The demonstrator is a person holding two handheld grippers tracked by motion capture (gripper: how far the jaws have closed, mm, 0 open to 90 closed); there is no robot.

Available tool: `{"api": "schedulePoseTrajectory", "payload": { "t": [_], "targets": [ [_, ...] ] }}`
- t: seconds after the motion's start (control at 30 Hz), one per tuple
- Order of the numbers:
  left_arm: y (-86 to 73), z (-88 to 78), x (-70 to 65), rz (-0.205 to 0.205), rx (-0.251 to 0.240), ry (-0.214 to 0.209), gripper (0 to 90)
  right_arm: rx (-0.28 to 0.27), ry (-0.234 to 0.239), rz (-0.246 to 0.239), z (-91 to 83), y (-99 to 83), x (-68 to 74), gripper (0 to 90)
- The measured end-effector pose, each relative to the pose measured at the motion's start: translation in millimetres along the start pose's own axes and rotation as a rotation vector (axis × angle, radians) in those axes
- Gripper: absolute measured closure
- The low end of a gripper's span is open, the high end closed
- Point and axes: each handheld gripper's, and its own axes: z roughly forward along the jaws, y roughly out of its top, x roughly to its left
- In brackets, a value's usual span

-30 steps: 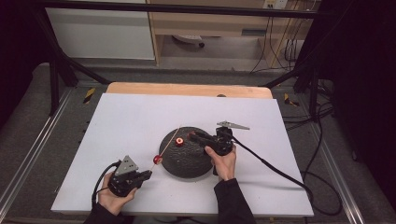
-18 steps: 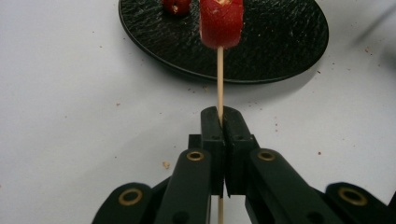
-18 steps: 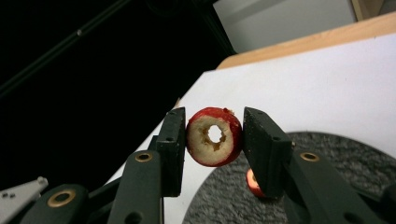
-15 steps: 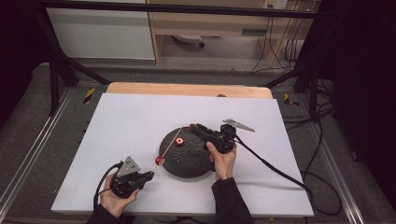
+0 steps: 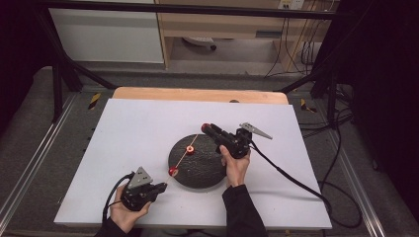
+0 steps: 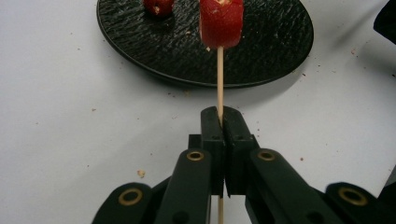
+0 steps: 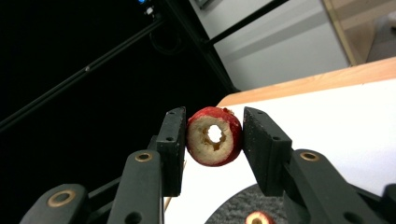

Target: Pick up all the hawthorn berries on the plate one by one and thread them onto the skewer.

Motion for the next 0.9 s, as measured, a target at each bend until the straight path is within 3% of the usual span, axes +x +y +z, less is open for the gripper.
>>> {"api": "schedulePoseTrajectory", "payload": {
  "t": [0.2, 0.9],
  "targets": [
    [0.8, 2.6, -2.9, -0.005, 0.003, -0.006, 88.4, -0.023, 0.005, -0.011, 1.1, -1.0, -0.5, 60.9],
    [1.8, 6.8, -6.3, -0.022, 0.006, -0.017, 88.4, -0.028, 0.015, -0.038, 3.5, -10.8, -0.2, 60.9]
  ]
}}
